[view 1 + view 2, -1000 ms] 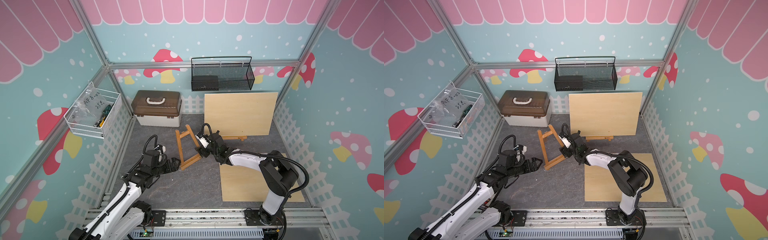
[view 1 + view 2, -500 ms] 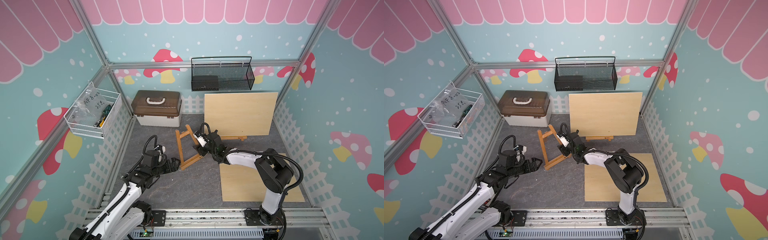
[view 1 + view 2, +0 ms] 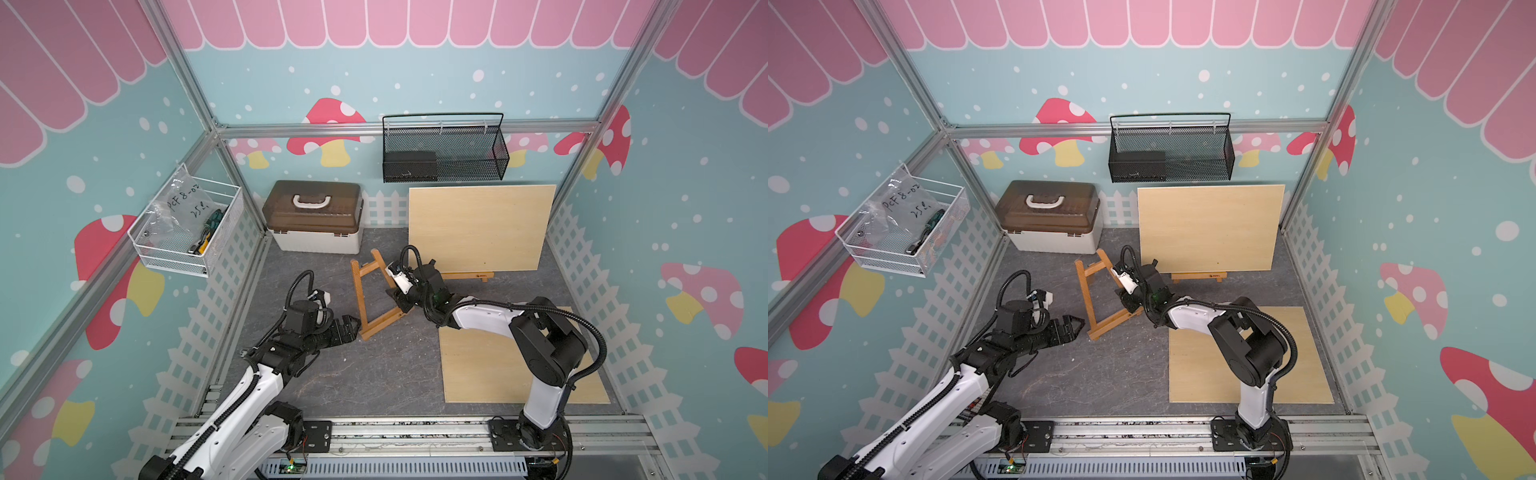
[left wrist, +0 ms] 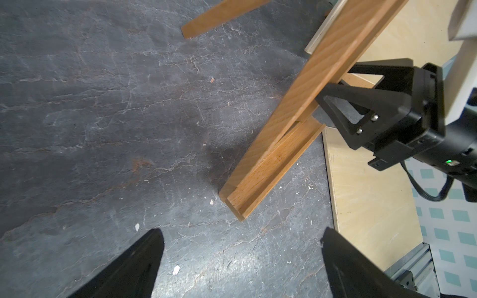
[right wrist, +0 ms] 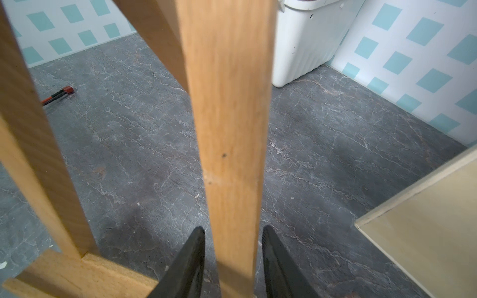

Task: Disassemble the easel
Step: Pick up the easel at the center of the board.

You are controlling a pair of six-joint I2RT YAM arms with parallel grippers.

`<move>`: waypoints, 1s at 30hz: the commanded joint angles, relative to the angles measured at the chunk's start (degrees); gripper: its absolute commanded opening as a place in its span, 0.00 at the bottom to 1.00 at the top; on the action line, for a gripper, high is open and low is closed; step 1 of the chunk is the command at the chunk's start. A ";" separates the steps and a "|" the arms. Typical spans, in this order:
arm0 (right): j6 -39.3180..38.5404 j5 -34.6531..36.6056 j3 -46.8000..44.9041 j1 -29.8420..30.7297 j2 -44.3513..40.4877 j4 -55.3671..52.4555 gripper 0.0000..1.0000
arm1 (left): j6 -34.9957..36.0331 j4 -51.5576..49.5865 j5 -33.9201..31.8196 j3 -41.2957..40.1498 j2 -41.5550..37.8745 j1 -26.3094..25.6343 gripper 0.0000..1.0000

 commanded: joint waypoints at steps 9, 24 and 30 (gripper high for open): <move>-1.12 0.80 1.59 0.37 0.50 0.88 0.28 | 0.20 0.96 0.13 -1.00 -0.61 0.59 0.98; -1.71 1.50 3.06 0.35 -0.76 -1.09 0.21 | -0.15 1.31 -0.21 -1.40 -1.22 1.10 0.98; -1.77 2.77 4.03 0.41 -2.90 -2.68 0.21 | -0.49 1.25 -0.01 -1.28 -2.17 2.31 0.98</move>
